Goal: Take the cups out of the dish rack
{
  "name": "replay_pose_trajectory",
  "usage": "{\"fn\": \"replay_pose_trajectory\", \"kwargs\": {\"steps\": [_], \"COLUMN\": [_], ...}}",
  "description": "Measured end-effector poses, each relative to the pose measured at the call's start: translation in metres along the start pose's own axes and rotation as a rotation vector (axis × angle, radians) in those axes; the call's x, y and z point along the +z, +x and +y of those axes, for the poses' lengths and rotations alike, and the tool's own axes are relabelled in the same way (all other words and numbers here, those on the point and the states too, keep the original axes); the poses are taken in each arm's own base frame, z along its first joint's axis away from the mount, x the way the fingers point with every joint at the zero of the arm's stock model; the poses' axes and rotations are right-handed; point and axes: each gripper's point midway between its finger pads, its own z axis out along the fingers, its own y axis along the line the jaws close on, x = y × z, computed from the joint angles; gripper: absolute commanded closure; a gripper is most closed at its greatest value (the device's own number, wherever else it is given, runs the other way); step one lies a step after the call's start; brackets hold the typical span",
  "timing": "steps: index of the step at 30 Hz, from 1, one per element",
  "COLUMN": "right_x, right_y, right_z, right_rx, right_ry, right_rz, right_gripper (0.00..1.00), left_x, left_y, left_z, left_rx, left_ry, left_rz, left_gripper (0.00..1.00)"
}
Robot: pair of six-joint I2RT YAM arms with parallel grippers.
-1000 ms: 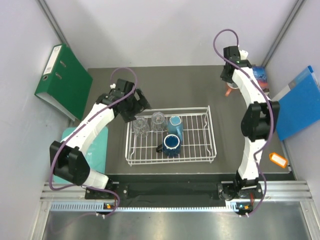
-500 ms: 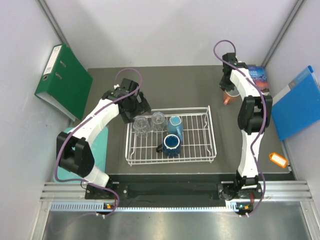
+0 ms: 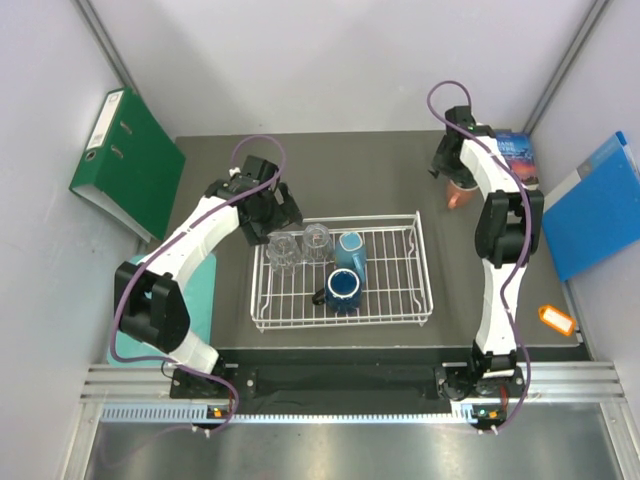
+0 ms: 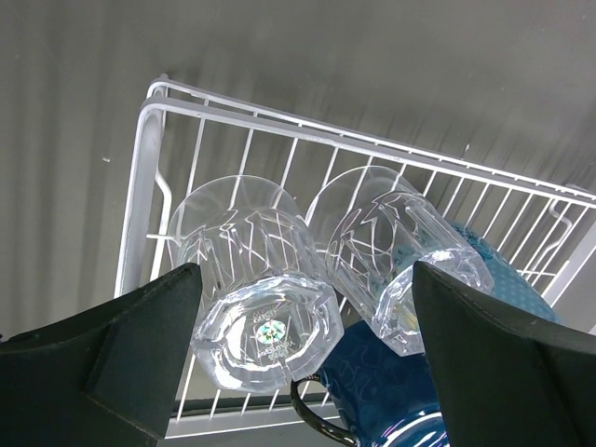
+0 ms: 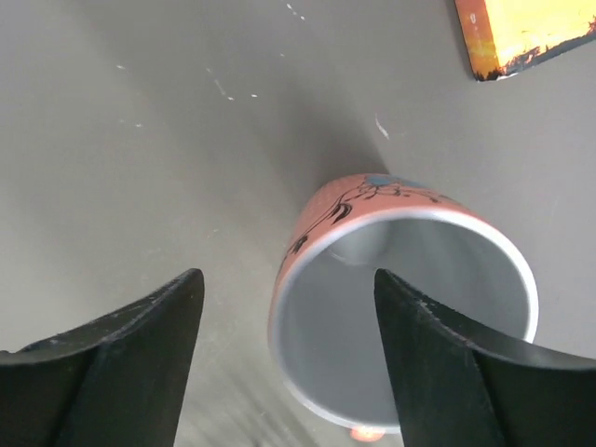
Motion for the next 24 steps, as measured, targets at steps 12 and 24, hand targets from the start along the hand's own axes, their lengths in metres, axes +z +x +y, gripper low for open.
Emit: {"fn": "replay_pose_trajectory", "kwargs": {"steps": [12,24], "right_x": [-0.19,-0.297], "right_y": [-0.084,0.066], "right_z": [0.033,0.05], "right_rx": [0.099,-0.148], "right_ry": [-0.31,-0.568], "right_rz": [-0.406,-0.515], "right_gripper": [0.01,0.0], "left_x": [-0.043,-0.051], "left_y": [-0.01,0.104], "left_z": [-0.017,-0.045], "left_rx": [0.126,0.546], "left_ry": [0.073,0.097], "left_rz": [-0.158,-0.142], "left_gripper": [0.01,0.01]}}
